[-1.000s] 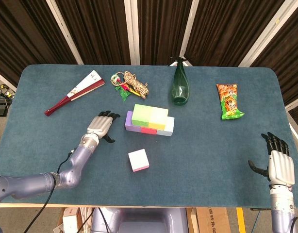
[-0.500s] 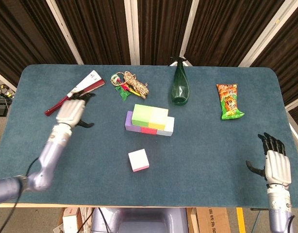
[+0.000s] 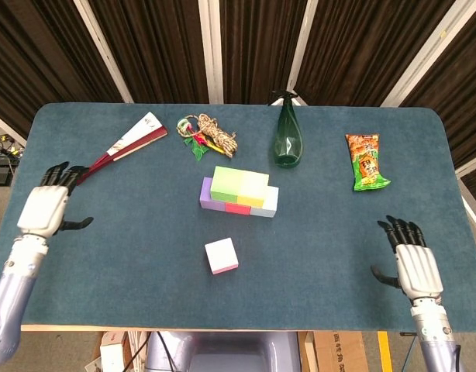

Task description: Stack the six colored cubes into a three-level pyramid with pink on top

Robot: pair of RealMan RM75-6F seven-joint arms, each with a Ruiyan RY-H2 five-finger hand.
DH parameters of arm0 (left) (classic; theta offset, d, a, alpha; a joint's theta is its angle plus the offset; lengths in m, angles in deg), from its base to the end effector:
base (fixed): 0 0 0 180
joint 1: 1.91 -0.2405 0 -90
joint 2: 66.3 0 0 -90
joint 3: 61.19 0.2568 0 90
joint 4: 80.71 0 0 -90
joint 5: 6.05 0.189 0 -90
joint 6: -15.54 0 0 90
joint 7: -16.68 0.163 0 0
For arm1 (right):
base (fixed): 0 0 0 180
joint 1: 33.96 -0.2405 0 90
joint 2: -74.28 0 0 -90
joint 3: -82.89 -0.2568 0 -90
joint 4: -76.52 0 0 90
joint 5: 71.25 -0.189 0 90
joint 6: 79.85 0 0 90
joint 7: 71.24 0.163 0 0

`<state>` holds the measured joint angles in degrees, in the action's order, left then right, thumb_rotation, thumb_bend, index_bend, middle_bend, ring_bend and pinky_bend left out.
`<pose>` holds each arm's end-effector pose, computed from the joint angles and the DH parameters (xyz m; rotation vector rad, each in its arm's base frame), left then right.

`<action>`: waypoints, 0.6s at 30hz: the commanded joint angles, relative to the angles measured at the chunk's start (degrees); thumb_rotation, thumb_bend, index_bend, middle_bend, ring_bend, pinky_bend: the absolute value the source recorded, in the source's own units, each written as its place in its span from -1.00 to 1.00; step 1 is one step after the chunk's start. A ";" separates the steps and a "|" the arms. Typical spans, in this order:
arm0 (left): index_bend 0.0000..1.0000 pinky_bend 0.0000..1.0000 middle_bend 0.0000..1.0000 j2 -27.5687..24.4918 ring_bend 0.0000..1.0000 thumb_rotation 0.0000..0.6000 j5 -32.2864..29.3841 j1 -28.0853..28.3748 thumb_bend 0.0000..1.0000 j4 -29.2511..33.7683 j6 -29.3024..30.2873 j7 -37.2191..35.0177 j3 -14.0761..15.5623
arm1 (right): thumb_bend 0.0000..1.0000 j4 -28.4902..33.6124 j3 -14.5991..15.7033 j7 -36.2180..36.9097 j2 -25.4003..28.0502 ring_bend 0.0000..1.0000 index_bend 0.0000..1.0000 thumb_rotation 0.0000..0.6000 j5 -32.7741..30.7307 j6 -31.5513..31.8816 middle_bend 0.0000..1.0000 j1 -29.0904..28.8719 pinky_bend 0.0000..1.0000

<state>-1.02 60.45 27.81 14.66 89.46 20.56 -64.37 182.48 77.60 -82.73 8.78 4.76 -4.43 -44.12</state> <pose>-0.2404 0.3177 0.1552 -1.4746 -0.9500 -0.9598 -0.2639 -0.2238 0.1389 1.4198 -1.0830 0.8710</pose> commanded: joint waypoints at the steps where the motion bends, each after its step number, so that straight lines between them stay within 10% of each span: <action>1: -0.72 -1.00 -0.79 -0.01 -1.00 1.00 2.93 -2.65 -0.59 -2.18 1.82 -3.46 1.15 | -0.46 5.49 3.36 -0.63 6.68 -0.85 -0.70 1.00 4.12 -5.40 -0.81 -1.81 -0.98; 18: -0.74 -1.00 -0.79 -2.65 -1.00 1.00 5.79 -4.06 -0.59 3.03 2.58 -1.08 -2.49 | -0.47 12.19 5.74 0.19 5.80 -0.85 -0.70 1.00 10.31 -15.63 -0.81 -8.08 -0.98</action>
<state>-3.45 66.49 23.66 17.26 92.35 19.16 -66.55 195.04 84.00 -82.07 15.84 15.17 -19.66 -51.40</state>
